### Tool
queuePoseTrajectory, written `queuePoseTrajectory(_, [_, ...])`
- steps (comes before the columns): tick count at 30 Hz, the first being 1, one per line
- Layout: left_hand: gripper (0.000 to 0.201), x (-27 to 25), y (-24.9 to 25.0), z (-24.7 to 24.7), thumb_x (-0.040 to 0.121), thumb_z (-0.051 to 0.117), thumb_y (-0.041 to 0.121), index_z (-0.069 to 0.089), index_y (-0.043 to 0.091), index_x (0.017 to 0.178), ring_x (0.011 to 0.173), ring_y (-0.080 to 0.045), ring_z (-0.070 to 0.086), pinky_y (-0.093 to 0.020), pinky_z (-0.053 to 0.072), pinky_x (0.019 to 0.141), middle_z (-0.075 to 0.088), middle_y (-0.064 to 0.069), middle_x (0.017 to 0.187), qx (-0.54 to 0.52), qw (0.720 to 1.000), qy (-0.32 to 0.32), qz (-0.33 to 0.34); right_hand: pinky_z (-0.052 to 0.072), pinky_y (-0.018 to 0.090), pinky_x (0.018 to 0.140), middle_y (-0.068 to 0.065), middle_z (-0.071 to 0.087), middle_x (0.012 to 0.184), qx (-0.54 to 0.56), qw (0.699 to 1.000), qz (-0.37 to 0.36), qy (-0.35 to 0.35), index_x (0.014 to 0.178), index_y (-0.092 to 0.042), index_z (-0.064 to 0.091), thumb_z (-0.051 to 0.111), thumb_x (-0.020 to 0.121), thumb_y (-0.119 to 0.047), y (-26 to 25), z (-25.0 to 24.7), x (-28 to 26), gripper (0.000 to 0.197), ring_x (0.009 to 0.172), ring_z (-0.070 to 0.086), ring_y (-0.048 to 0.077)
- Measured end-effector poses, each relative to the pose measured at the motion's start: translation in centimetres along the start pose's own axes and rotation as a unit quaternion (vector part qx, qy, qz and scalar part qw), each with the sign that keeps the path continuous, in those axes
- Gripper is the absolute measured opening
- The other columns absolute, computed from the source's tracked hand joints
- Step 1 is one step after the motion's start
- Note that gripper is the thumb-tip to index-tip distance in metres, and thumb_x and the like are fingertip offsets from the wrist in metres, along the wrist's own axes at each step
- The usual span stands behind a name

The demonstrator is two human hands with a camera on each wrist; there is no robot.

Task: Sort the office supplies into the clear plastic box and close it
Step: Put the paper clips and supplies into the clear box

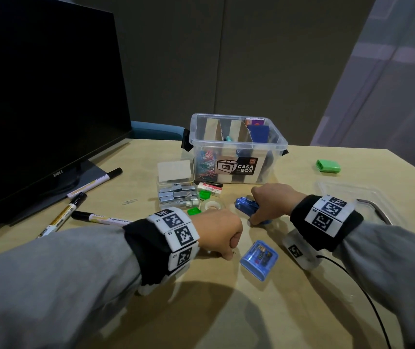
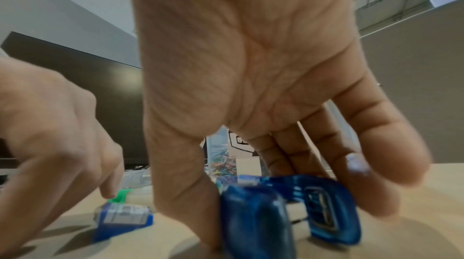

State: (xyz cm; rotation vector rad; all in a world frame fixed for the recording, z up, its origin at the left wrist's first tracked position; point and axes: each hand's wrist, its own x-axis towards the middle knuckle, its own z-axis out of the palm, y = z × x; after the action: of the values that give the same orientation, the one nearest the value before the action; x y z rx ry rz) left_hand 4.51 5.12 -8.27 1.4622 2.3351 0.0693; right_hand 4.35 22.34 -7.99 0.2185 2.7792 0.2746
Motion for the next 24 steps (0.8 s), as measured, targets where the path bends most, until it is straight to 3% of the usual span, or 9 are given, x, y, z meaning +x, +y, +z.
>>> queuePoseTrajectory(6, [0.020, 0.5, -0.2, 0.3, 0.087, 0.071, 0.017, 0.070, 0.004, 0.103, 0.085, -0.016, 0.058, -0.024, 0.043, 0.072, 0.070, -0.007, 0.101, -0.038, 0.999, -0.029, -0.018, 0.036, 0.026, 0.055, 0.001, 0.055, 0.086, -0.010, 1.000, -0.004, 0.000, 0.109, -0.014, 0.055, 0.071, 0.076, -0.058, -0.1, -0.1, -0.3, 0.058, 0.076, 0.052, 0.018])
queuePoseTrajectory(11, [0.019, 0.4, -0.4, 0.4, 0.093, 0.062, 0.019, 0.069, 0.003, 0.100, 0.094, -0.026, 0.063, -0.030, 0.047, 0.073, 0.069, -0.012, 0.100, -0.013, 0.998, -0.062, -0.016, 0.036, 0.025, 0.055, 0.001, 0.056, 0.091, -0.014, 1.000, -0.004, -0.004, 0.114, -0.014, 0.054, 0.071, 0.076, -0.057, -0.3, -0.2, -0.2, 0.060, 0.077, 0.052, 0.018])
queuePoseTrajectory(15, [0.019, 0.2, -0.5, 0.5, 0.096, 0.054, 0.018, 0.067, 0.005, 0.096, 0.086, -0.025, 0.061, -0.033, 0.046, 0.071, 0.068, -0.011, 0.095, 0.032, 0.998, -0.059, 0.004, 0.035, 0.025, 0.053, 0.001, 0.056, 0.089, -0.015, 1.000, -0.003, -0.010, 0.112, -0.014, 0.053, 0.071, 0.076, -0.057, -0.4, -0.2, -0.1, 0.059, 0.074, 0.051, 0.016])
queuePoseTrajectory(18, [0.014, 0.0, -0.9, -0.8, 0.094, 0.055, 0.014, 0.065, 0.005, 0.090, 0.073, -0.014, 0.058, -0.029, 0.046, 0.068, 0.066, -0.002, 0.083, -0.010, 1.000, 0.013, 0.014, 0.041, 0.025, 0.058, 0.001, 0.059, 0.086, -0.015, 0.999, -0.020, -0.023, 0.103, -0.013, 0.057, 0.072, 0.074, -0.058, 0.1, -0.6, 0.0, 0.056, 0.068, 0.050, 0.014])
queuePoseTrajectory(20, [0.008, -0.2, -1.6, -2.7, 0.092, 0.060, 0.014, 0.064, 0.010, 0.087, 0.075, -0.009, 0.060, -0.024, 0.048, 0.068, 0.066, 0.003, 0.082, -0.062, 0.993, 0.098, -0.001, 0.044, 0.029, 0.063, 0.001, 0.063, 0.090, -0.003, 0.999, -0.027, -0.025, 0.099, -0.015, 0.060, 0.072, 0.072, -0.062, 0.7, -1.5, -0.1, 0.057, 0.074, 0.055, 0.016])
queuePoseTrajectory(22, [0.004, -0.4, -2.8, -4.8, 0.089, 0.067, 0.017, 0.065, 0.018, 0.086, 0.078, -0.008, 0.062, -0.020, 0.048, 0.069, 0.066, 0.005, 0.085, -0.117, 0.972, 0.201, -0.032, 0.046, 0.029, 0.064, -0.001, 0.062, 0.087, 0.027, 0.998, -0.045, 0.045, 0.094, -0.017, 0.059, 0.071, 0.076, -0.059, 1.2, -2.8, -0.4, 0.047, 0.079, 0.058, 0.018])
queuePoseTrajectory(24, [0.008, -0.6, -4.2, -6.8, 0.086, 0.073, 0.020, 0.066, 0.022, 0.085, 0.074, -0.005, 0.062, -0.016, 0.045, 0.064, 0.065, 0.007, 0.080, -0.176, 0.936, 0.299, -0.065, 0.046, 0.027, 0.059, -0.004, 0.059, 0.077, 0.099, 0.973, -0.094, 0.188, 0.083, -0.017, 0.058, 0.068, 0.084, -0.044, 1.4, -4.2, -0.6, 0.029, 0.072, 0.057, 0.017])
